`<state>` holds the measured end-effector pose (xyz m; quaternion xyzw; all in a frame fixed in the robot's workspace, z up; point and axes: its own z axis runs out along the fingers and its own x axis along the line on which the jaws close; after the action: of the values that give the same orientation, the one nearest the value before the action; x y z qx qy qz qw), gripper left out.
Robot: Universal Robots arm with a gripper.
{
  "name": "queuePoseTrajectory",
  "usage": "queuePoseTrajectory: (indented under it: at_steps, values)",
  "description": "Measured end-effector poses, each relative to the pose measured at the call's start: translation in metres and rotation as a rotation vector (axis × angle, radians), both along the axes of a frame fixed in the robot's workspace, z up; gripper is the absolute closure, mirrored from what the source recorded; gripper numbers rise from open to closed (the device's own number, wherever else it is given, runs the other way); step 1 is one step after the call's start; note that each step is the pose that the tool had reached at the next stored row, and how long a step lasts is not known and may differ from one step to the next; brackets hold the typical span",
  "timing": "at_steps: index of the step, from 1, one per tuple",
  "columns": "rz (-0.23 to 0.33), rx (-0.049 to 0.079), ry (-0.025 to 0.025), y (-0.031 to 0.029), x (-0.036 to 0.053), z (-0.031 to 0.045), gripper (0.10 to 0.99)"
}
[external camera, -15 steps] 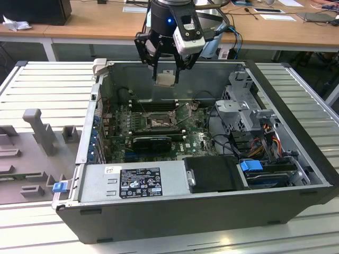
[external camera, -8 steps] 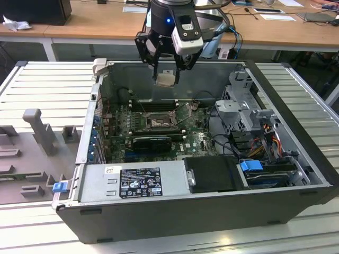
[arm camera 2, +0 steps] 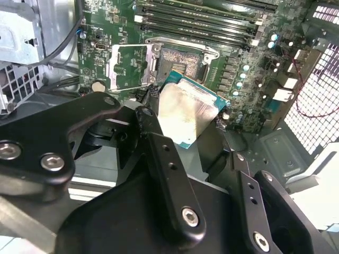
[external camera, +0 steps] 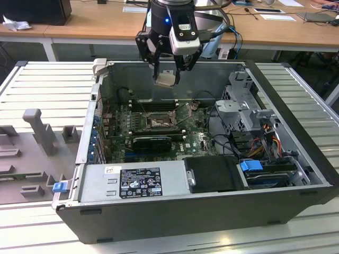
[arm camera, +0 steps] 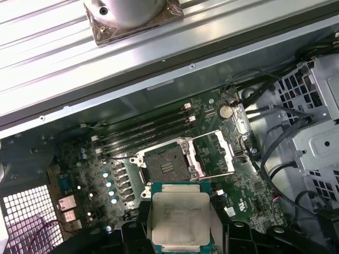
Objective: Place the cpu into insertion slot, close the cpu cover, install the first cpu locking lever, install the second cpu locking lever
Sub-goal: 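Place the cpu into insertion slot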
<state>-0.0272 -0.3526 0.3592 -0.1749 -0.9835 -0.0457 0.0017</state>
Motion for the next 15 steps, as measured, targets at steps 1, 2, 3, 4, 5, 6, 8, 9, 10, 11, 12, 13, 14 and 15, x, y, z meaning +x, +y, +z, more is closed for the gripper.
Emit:
queuePoseTrajectory:
  at_steps: [1,2,3,4,5,6,8,9,10,11,12,13,14,15]
  values:
    - [-0.009,0.0,0.0,0.0,0.0,0.0,0.557]
    - [-0.019,0.0,0.0,0.0,0.0,0.0,0.557]
    - [-0.026,0.0,0.0001,0.0,0.0,-0.0001,0.557]
    - [-0.032,0.0,0.0001,0.0,0.0,-0.0001,0.557]
    - [-0.04,0.0,0.0,0.0,0.0,-0.0001,0.557]
    - [-0.045,0.0,0.0001,0.0,0.0,-0.0001,0.557]
    - [-0.065,0.0,0.0001,0.0,0.0,-0.0002,0.557]
    - [-0.074,0.0,0.0,0.0,0.0,-0.0002,0.557]
    - [-0.08,0.0,0.0001,0.0,0.0,-0.0002,0.557]
    - [-0.085,0.0,0.0001,0.0,0.0,-0.0002,0.557]
    - [-0.092,0.0,0.0001,0.0,0.0,-0.0002,0.557]
    - [-0.097,0.0,0.0,0.0,0.0,-0.0002,0.557]
    - [-0.105,0.0,0.0,0.0,0.0,-0.0002,0.557]
    - [-0.111,0.0,0.0,0.0,0.0,-0.0002,0.557]
